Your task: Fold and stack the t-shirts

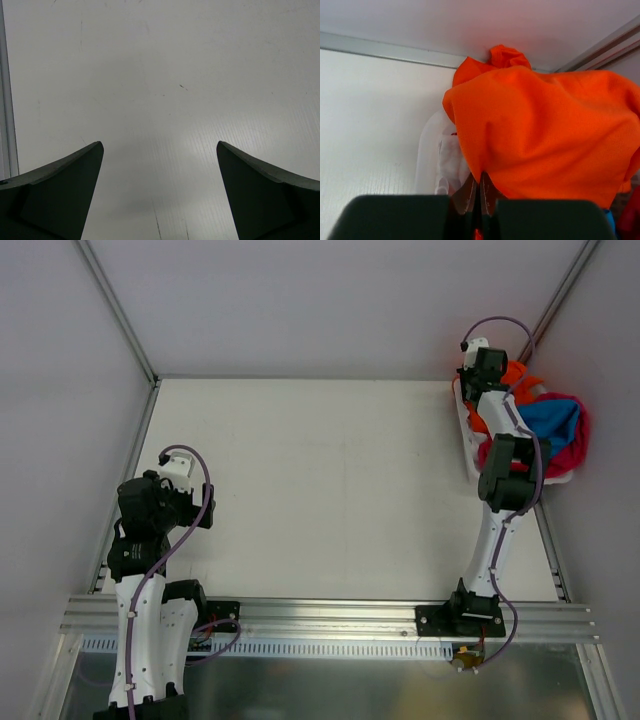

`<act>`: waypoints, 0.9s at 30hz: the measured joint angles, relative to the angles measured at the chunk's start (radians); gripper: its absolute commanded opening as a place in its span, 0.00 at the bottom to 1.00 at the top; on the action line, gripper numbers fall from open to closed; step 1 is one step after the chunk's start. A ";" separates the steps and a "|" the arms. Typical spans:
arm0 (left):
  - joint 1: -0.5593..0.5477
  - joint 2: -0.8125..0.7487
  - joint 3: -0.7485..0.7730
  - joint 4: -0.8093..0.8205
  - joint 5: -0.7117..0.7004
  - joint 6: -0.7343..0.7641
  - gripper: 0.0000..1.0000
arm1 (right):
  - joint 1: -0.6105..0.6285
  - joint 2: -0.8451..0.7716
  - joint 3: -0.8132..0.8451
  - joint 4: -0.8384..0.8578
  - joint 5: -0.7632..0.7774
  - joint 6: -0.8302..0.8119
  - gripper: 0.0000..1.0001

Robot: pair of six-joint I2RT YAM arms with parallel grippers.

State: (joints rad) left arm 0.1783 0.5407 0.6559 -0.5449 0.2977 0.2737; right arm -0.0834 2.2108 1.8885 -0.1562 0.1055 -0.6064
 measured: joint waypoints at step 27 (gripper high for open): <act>0.000 0.000 0.000 -0.012 0.008 0.001 0.99 | 0.887 -0.617 -0.235 -0.437 -0.362 -0.089 0.99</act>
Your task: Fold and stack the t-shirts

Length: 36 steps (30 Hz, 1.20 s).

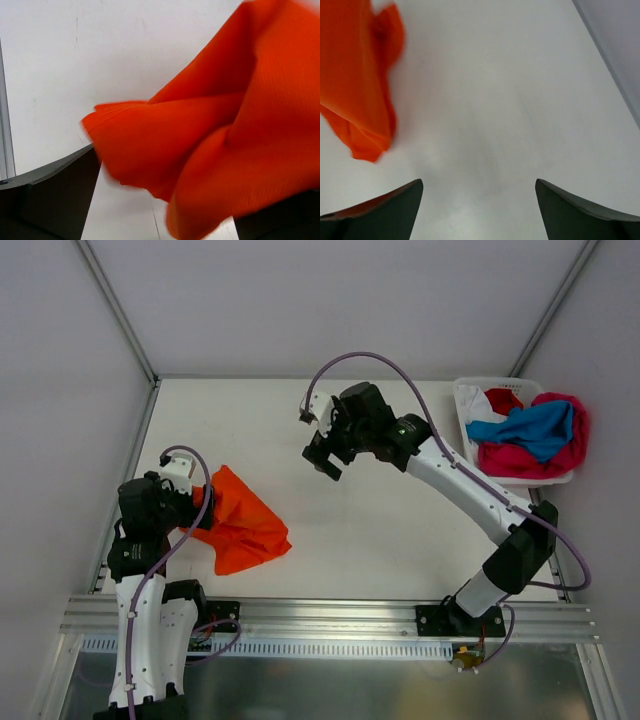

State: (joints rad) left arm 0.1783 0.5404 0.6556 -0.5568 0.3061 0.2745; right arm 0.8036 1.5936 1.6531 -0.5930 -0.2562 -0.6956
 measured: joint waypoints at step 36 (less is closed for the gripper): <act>-0.049 0.467 0.010 0.179 -0.151 0.341 0.00 | -0.242 -0.043 -0.280 0.102 0.494 -0.022 0.99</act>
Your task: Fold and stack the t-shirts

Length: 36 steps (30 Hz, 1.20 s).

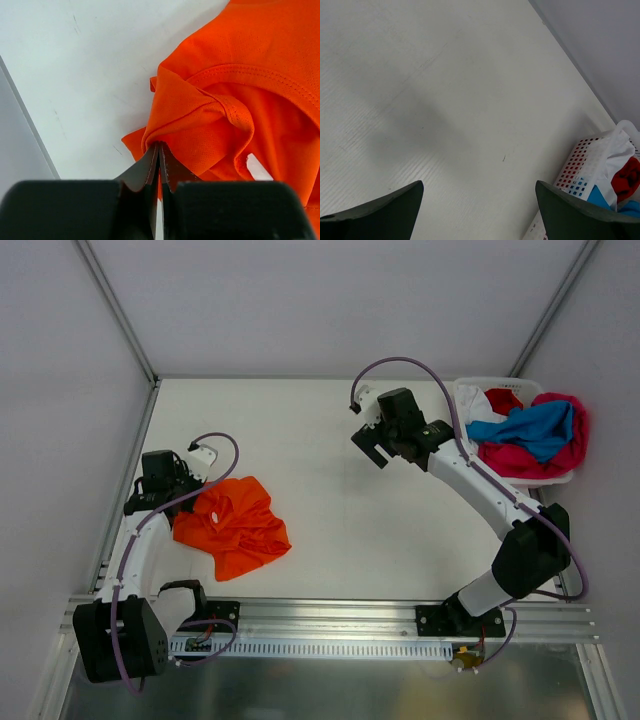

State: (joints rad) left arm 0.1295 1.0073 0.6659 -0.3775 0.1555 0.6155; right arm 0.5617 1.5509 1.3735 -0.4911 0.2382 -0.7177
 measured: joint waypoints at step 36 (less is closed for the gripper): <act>-0.035 0.171 0.002 0.100 0.103 -0.043 0.00 | 0.000 -0.110 -0.065 -0.027 0.002 -0.006 0.98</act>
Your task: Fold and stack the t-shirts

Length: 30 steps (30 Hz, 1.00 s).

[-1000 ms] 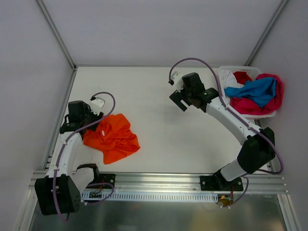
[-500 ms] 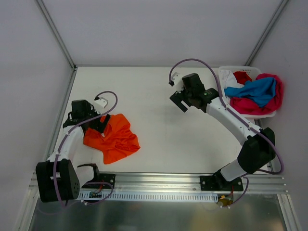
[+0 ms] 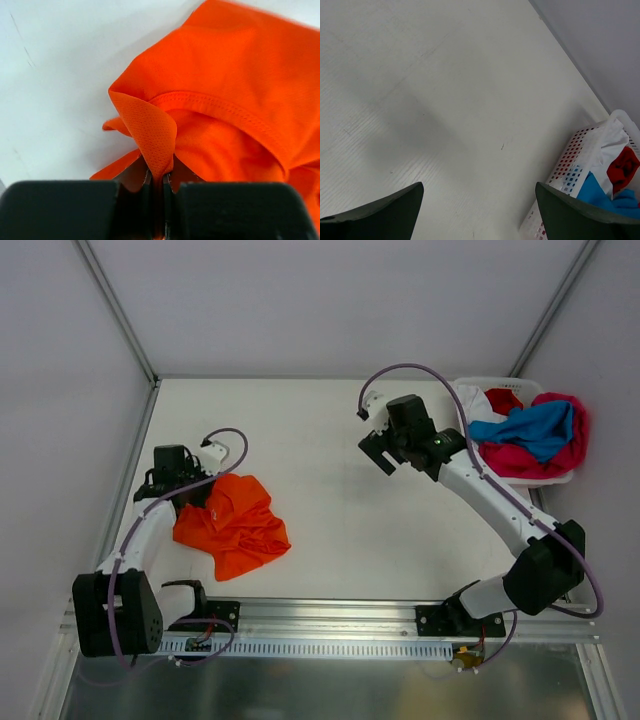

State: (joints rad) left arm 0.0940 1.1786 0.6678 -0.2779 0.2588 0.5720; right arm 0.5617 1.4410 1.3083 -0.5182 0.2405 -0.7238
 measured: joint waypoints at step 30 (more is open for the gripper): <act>-0.345 -0.085 1.149 -0.374 0.139 -0.265 0.00 | 0.105 0.039 -0.047 -0.002 0.114 -0.019 0.98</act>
State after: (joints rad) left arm -0.2508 1.0931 1.8172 -0.6521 0.3981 0.3073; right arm 0.6666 1.4796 1.2617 -0.5205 0.3542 -0.7425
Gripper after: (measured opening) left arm 0.022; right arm 0.982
